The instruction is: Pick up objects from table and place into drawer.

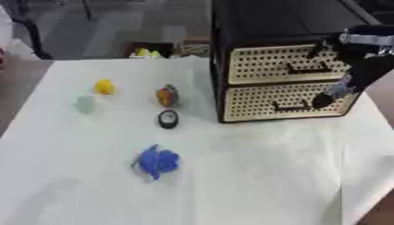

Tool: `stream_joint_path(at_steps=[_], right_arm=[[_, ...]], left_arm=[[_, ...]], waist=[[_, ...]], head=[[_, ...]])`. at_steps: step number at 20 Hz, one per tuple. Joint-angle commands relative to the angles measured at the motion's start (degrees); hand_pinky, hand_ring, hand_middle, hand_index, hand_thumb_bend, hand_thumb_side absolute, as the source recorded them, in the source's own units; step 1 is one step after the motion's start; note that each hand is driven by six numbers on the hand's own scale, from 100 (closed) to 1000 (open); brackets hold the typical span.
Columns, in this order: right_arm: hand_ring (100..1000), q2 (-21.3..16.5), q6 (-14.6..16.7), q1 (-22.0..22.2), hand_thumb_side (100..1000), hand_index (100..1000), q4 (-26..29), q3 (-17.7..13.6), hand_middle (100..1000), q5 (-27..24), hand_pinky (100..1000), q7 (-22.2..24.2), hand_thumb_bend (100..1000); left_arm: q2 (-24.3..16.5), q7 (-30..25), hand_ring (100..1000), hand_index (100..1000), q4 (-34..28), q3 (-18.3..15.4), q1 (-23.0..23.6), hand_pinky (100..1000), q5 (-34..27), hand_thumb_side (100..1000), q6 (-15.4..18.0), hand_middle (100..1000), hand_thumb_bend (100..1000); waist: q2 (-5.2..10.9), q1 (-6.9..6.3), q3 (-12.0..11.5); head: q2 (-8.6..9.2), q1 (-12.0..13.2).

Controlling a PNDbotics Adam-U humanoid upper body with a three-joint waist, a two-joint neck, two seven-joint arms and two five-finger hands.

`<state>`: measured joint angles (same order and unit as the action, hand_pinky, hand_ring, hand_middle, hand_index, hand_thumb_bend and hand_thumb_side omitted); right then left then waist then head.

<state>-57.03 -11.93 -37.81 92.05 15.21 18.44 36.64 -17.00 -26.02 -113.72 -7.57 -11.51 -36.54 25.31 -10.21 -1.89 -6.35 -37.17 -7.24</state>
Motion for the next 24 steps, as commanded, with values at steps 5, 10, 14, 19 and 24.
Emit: stream_joint_path(at_steps=[5, 10, 14, 19, 24], right_arm=[[100, -0.5, 0.8, -1.3, 541, 847, -1.9, -0.3, 100, 2.5, 100, -0.3, 1000], [100, -0.1, 1.0, -1.4, 541, 848, -2.2, 0.5, 100, 2.6, 100, 0.6, 1000], [100, 0.6, 1.0, -1.6, 541, 848, -3.3, 1.0, 100, 3.2, 100, 1.1, 1000], [100, 1.2, 1.2, -1.8, 541, 847, -4.3, 1.9, 100, 4.3, 100, 1.8, 1000], [100, 1.3, 1.4, -1.7, 541, 847, -5.4, 2.4, 100, 5.5, 100, 2.6, 1000]], left_arm=[[-0.6, -0.3, 757, 817, -0.9, -0.2, -0.1, 708, 0.2, 808, 0.1, 743, 100], [-0.5, -0.3, 757, 817, -0.9, -0.2, -0.2, 708, 0.2, 809, 0.0, 743, 100], [-0.5, -0.3, 757, 816, -0.9, -0.2, -0.2, 708, 0.1, 809, -0.1, 743, 100], [-0.4, -0.3, 757, 816, -0.9, -0.2, -0.2, 708, 0.1, 810, -0.2, 744, 100], [-0.4, -0.2, 757, 816, -0.9, -0.3, -0.2, 709, 0.0, 809, -0.2, 744, 100]], waist=[[0.56, -0.01, -0.2], [0.55, 0.0, -0.2], [0.58, -0.03, -0.4], [0.6, 0.01, -0.4], [0.65, 0.06, -0.5]], head=[[0.71, -0.3], [0.83, -0.4], [0.94, -0.5], [0.93, -0.5], [1.01, -0.5]])
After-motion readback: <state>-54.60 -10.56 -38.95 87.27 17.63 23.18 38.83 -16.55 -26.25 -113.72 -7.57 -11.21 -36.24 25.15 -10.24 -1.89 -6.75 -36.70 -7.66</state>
